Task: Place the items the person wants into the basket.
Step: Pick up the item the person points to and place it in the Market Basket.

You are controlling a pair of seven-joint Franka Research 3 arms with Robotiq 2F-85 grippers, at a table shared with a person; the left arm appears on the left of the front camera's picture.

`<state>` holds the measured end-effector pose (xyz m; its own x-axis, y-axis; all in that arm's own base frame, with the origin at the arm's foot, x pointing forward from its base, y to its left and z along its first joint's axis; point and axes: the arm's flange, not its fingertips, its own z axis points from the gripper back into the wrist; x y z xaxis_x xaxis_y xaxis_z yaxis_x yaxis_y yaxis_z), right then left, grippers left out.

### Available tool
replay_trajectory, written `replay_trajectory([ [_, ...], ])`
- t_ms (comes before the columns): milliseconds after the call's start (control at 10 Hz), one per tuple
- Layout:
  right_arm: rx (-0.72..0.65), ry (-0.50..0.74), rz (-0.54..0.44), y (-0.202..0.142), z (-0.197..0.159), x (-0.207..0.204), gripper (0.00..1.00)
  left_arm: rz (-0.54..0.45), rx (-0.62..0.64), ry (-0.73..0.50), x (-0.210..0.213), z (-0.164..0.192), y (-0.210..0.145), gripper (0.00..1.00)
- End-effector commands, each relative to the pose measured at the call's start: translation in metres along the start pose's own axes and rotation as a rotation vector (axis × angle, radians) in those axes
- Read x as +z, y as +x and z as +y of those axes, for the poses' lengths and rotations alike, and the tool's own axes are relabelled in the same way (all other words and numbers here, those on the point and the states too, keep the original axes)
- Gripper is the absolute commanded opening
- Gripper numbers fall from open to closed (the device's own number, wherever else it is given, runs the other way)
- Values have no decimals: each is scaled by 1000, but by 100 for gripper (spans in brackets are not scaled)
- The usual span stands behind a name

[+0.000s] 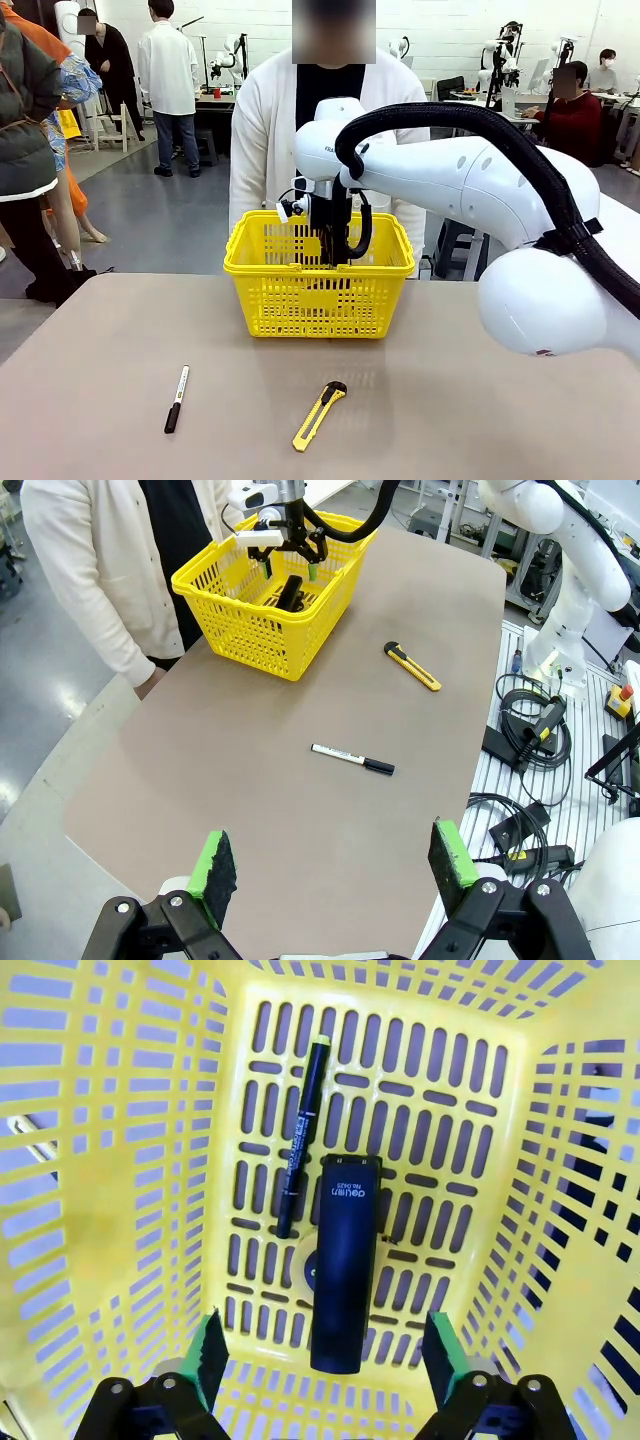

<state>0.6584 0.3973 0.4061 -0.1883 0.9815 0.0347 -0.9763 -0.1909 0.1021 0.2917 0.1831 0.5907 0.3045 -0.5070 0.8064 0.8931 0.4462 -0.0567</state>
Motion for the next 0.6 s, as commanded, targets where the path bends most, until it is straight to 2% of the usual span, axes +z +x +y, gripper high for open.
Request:
replay_trajectory([
  [0,22,-1,29,11,-28,14,100,-13,-6,-1,1,-1,0,100],
  [200,-26,40,56,11,1,30,100,-13,-6,-1,1,-1,0,100],
  [500,-214,117,88,-14,100,59,100,-13,-6,-1,1,-1,0,100],
])
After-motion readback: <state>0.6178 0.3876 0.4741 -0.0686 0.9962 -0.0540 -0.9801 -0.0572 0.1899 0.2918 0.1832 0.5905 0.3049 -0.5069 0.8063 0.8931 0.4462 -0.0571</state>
